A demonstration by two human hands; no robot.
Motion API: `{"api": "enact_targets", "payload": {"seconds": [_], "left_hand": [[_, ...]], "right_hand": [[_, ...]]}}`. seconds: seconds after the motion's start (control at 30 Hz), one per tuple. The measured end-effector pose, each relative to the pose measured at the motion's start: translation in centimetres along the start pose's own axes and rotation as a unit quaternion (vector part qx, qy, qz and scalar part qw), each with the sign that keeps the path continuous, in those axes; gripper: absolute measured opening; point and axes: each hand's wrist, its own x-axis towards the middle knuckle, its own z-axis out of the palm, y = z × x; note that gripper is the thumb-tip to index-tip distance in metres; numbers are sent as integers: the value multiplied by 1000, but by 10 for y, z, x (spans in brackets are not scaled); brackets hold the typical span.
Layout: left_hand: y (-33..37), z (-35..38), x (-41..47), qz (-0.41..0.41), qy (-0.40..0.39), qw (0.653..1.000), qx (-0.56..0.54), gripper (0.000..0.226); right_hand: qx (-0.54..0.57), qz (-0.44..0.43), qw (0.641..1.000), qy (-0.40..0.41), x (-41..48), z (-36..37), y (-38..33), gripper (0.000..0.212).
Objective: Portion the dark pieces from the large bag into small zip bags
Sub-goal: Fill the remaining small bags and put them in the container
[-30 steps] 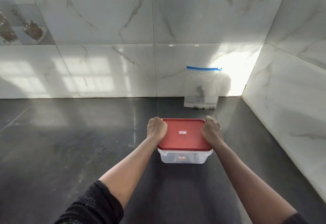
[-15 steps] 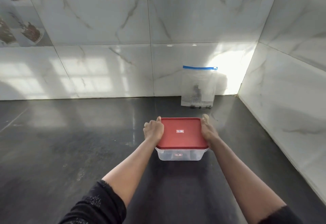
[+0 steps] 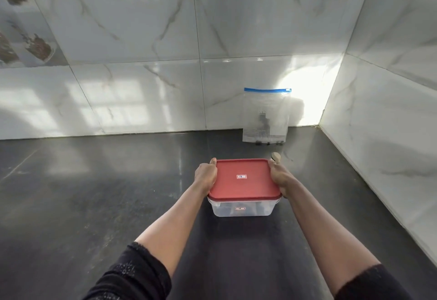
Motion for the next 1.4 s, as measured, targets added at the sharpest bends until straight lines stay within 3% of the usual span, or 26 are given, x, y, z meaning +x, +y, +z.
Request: {"api": "enact_targets", "payload": {"seconds": [0.13, 0.17, 0.23, 0.37, 0.5, 0.77, 0.87, 0.97, 1.03, 1.13, 1.2, 1.4], "left_hand": [[-2, 1, 2, 6, 18, 1000, 23, 51], [-1, 0, 1, 6, 22, 999, 31, 53], [1, -1, 1, 7, 31, 998, 55, 58], [8, -7, 1, -10, 54, 996, 74, 56], [10, -8, 6, -14, 73, 995, 60, 56], [10, -6, 6, -2, 121, 992, 35, 54], [11, -7, 2, 148, 169, 971, 79, 44], [12, -10, -3, 384, 154, 881, 229, 38], [13, -10, -9, 437, 92, 818, 362, 62], [11, -7, -12, 384, 16, 781, 492, 86], [9, -8, -7, 342, 13, 775, 532, 79], [14, -1, 6, 217, 59, 841, 493, 68]], "right_hand": [[24, 19, 999, 32, 5, -1, 7, 20], [30, 28, 998, 51, -1, 1, 3, 34], [-17, 48, 994, 100, -15, 2, -5, 53], [-79, 80, 985, 132, -35, 9, -9, 59], [-118, 75, 977, 160, -39, 17, -6, 58], [-86, 12, 980, 180, -48, 22, -9, 44], [-65, 18, 982, 176, -49, 25, -14, 39], [-60, 15, 984, 168, -41, 34, -22, 37], [-65, 25, 984, 162, -36, 44, -30, 37], [-54, 48, 989, 126, -27, 56, -38, 38], [-16, 50, 996, 77, -19, 60, -41, 37], [-5, 19, 1000, -11, -1, 62, -43, 30]]}}
